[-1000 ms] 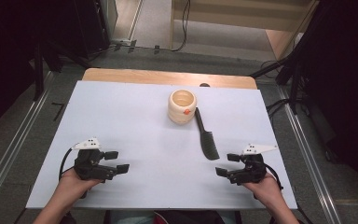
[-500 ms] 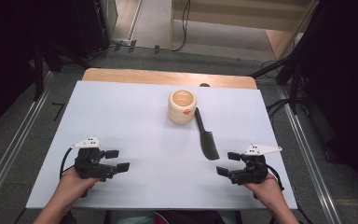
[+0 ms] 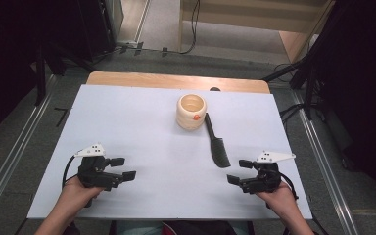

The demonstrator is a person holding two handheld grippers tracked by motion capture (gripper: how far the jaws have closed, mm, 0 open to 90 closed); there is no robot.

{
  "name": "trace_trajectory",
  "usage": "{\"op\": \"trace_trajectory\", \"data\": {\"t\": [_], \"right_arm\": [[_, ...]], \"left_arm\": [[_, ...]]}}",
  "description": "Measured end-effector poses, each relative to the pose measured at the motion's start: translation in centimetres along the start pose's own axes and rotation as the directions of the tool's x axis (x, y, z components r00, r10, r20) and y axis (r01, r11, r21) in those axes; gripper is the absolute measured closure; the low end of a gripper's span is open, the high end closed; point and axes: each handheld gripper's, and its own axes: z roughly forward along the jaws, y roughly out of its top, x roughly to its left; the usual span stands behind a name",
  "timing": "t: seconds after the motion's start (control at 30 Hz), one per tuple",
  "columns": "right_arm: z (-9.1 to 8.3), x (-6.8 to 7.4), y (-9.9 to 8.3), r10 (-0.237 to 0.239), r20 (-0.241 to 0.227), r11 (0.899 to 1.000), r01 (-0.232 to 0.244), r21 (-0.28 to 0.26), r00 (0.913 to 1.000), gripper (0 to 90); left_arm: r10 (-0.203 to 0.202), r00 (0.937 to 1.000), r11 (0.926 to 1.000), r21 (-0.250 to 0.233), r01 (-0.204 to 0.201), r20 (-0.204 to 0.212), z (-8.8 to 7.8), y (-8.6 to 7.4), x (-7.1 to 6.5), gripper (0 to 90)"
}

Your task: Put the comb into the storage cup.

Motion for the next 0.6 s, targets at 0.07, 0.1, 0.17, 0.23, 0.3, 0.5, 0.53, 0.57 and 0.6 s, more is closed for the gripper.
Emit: {"op": "trace_trajectory", "data": {"t": [0.07, 0.1, 0.17, 0.23, 0.3, 0.5, 0.53, 0.57, 0.6], "right_arm": [[-0.02, -0.01, 0.00, 0.000, 0.001, 1.000, 0.000, 0.002, 1.0000, 13.0], [-0.01, -0.02, -0.01, 0.000, 0.003, 1.000, 0.000, 0.001, 1.0000, 13.0], [-0.01, -0.02, 0.00, 0.000, 0.003, 1.000, 0.000, 0.003, 1.0000, 13.0], [-0.01, -0.01, 0.00, 0.000, 0.002, 1.000, 0.000, 0.003, 1.0000, 13.0], [0.01, 0.02, -0.01, 0.000, 0.003, 1.000, 0.000, 0.002, 1.0000, 13.0], [0.01, 0.00, -0.01, -0.001, 0.002, 1.000, 0.001, 0.004, 1.0000, 13.0], [0.01, 0.00, -0.01, -0.001, 0.002, 1.000, 0.001, 0.004, 1.0000, 13.0], [0.01, 0.01, -0.01, 0.000, 0.002, 1.000, 0.000, 0.004, 1.0000, 13.0], [0.01, 0.02, -0.01, 0.000, 0.002, 1.000, 0.000, 0.004, 1.0000, 13.0]], "left_arm": [[-0.002, 1.0000, 1.0000, 0.000, 0.002, 0.000, 0.02, 0.00, 0.01, 20.2], [-0.002, 1.0000, 1.0000, -0.001, 0.002, 0.002, 0.02, 0.00, 0.02, 20.2], [-0.002, 1.0000, 1.0000, -0.002, 0.002, 0.002, 0.02, -0.01, 0.03, 20.2], [-0.002, 1.0000, 1.0000, -0.001, 0.002, 0.002, 0.01, 0.00, 0.04, 20.2], [-0.003, 1.0000, 1.0000, -0.002, 0.003, 0.002, 0.03, -0.01, 0.02, 20.2], [-0.003, 1.0000, 1.0000, 0.000, 0.003, 0.002, 0.02, 0.00, 0.04, 20.2], [-0.003, 1.0000, 1.0000, -0.001, 0.003, 0.001, 0.03, -0.01, 0.04, 20.2], [-0.004, 1.0000, 1.0000, 0.000, 0.004, 0.002, 0.04, -0.01, 0.04, 20.2], [-0.003, 1.0000, 1.0000, 0.000, 0.003, 0.002, 0.04, -0.01, 0.03, 20.2]]}}
